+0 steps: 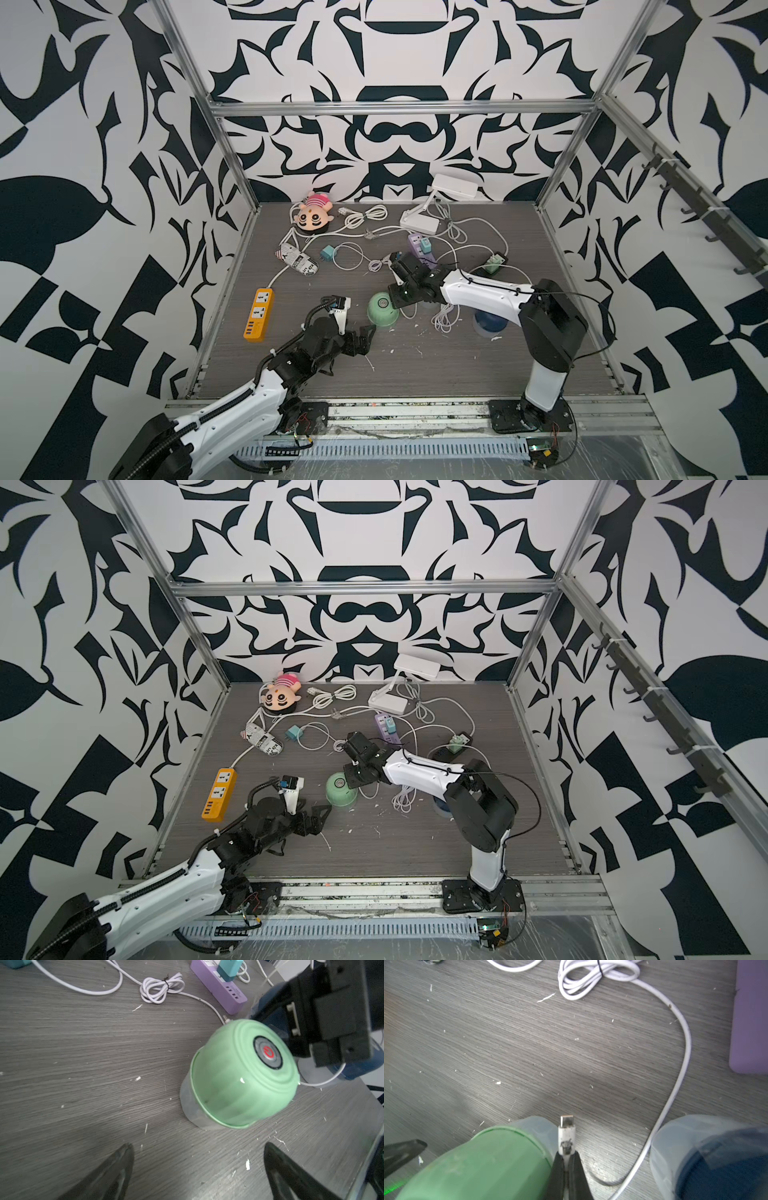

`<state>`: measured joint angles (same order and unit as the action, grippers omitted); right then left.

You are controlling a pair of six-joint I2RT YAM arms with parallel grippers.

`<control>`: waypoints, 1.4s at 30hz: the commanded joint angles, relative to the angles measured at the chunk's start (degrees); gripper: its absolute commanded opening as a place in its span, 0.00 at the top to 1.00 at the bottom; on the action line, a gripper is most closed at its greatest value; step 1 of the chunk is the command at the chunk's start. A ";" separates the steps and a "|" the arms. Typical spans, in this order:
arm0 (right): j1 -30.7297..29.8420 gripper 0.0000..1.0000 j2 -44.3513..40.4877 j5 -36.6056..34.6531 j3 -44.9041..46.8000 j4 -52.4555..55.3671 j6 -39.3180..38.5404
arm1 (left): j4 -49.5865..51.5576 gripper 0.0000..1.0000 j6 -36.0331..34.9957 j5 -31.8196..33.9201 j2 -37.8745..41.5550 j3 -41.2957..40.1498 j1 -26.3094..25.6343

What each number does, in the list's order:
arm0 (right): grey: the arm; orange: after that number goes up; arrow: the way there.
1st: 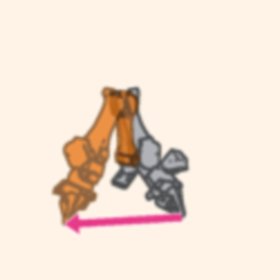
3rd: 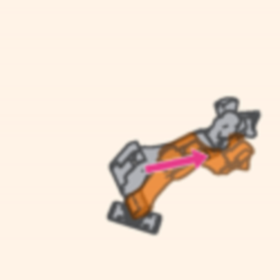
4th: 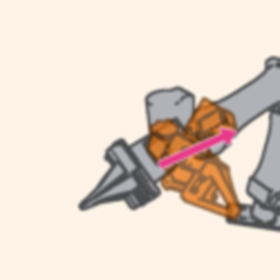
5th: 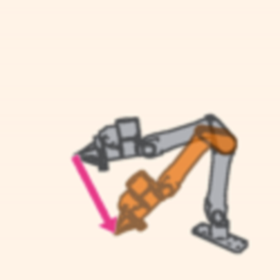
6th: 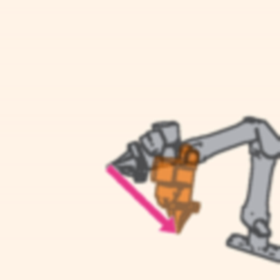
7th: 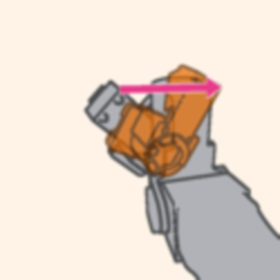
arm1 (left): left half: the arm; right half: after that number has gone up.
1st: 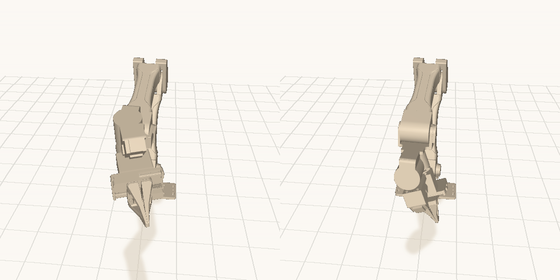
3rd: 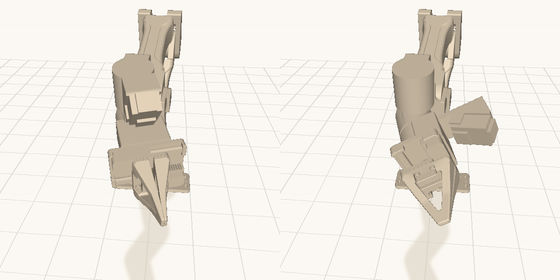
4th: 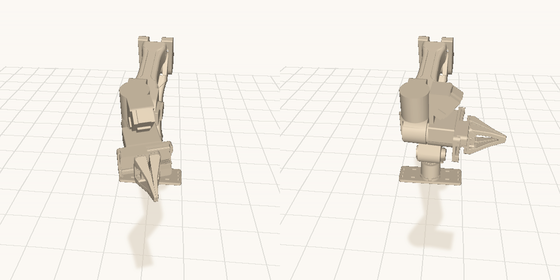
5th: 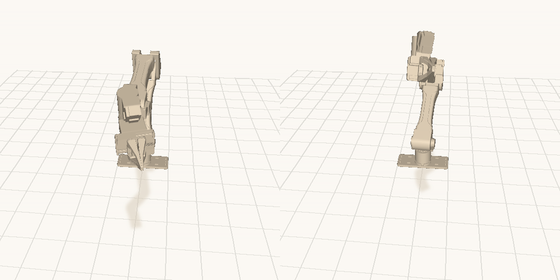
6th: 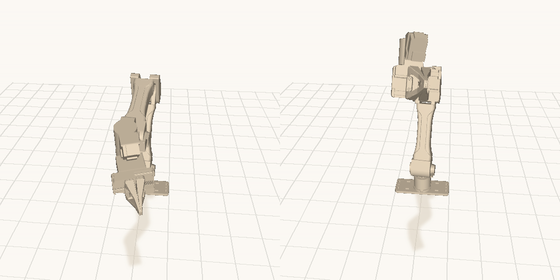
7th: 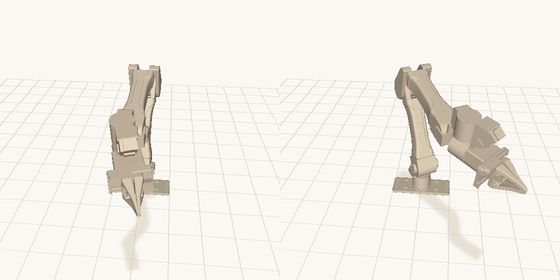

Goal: Charge the cordless meat grinders
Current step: Adjust the cordless meat grinder at the center of the board.

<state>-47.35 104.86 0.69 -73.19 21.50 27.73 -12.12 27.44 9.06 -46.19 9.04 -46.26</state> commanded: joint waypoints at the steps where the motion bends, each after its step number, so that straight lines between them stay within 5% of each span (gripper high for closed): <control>1: -0.10 1.00 0.42 0.62 -2.37 0.34 0.75 | -11.20 0.01 -2.91 7.41 -5.57 -1.09 -4.81; 6: 0.42 1.00 1.50 1.97 -3.27 0.30 0.36 | -18.69 0.01 -5.99 12.99 -18.56 0.89 -11.20; 22: 5.14 1.00 1.57 14.16 2.87 -9.46 -6.25 | -50.80 0.01 -14.17 17.63 -43.46 0.76 -11.57; 35: 6.66 1.00 6.07 21.07 1.58 -12.29 -8.47 | -70.06 0.01 -17.51 20.41 -57.73 0.99 -11.57; 42: 6.59 1.00 8.05 22.74 0.13 -11.40 -8.87 | -70.41 0.01 -18.50 22.19 -57.76 0.48 -10.84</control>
<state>-40.49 113.36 21.91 -70.43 10.33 19.81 -78.17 9.93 30.48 -103.59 9.65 -57.52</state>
